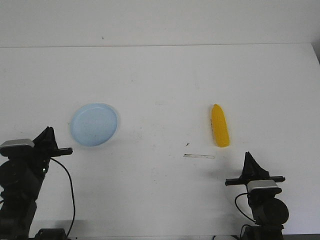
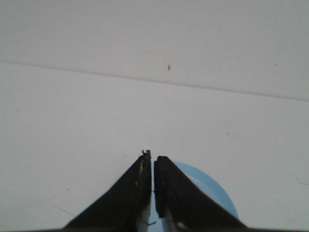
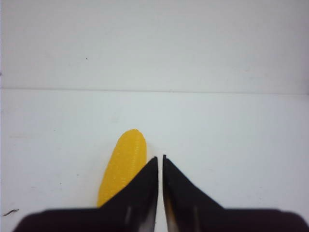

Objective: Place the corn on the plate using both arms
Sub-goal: 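Reach the left gripper forward to the edge of the blue plate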

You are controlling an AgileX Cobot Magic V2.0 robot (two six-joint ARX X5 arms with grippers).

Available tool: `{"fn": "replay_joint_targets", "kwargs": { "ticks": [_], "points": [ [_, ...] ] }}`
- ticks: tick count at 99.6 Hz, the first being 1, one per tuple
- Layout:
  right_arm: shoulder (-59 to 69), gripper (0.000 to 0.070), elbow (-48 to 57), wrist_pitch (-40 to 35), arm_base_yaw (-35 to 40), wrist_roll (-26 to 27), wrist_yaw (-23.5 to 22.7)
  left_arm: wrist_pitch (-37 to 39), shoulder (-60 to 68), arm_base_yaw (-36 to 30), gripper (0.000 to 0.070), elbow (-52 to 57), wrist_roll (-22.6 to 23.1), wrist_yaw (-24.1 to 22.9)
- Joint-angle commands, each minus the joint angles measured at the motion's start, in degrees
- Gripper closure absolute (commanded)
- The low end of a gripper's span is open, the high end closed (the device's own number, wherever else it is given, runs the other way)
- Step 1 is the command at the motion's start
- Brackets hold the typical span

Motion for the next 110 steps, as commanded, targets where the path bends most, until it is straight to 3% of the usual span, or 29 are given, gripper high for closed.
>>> {"fn": "replay_joint_targets", "kwargs": {
  "ticks": [1,15,30,61,81,93,104,110],
  "points": [
    [0.09,0.0685,-0.09,0.63,0.11,0.57,-0.02,0.17,2.8,0.11,0.0699,1.05,-0.28,-0.26],
    [0.09,0.0685,-0.09,0.63,0.11,0.57,0.0,-2.95,8.9,0.13,0.0699,2.47,-3.74,3.54],
    [0.09,0.0686,-0.09,0.63,0.11,0.57,0.0,-13.14,16.63,0.94,0.0699,6.8,-9.4,4.79],
    [0.09,0.0686,-0.09,0.63,0.11,0.57,0.0,-30.34,31.93,7.91,0.0699,19.02,-9.62,5.88],
    [0.09,0.0685,-0.09,0.63,0.11,0.57,0.0,-35.67,42.69,15.41,0.0699,25.86,-8.96,17.35],
    [0.09,0.0685,-0.09,0.63,0.11,0.57,0.0,-35.1,48.46,18.43,0.0699,27.56,-8.96,24.24],
    [0.09,0.0686,-0.09,0.63,0.11,0.57,0.0,-33.73,52.63,19.8,0.0694,27.56,-8.96,25.92],
    [0.09,0.0685,-0.09,0.63,0.11,0.57,-0.02,-33.22,54.55,20.09,0.0655,27.56,-8.94,26.01]
  ]
}}
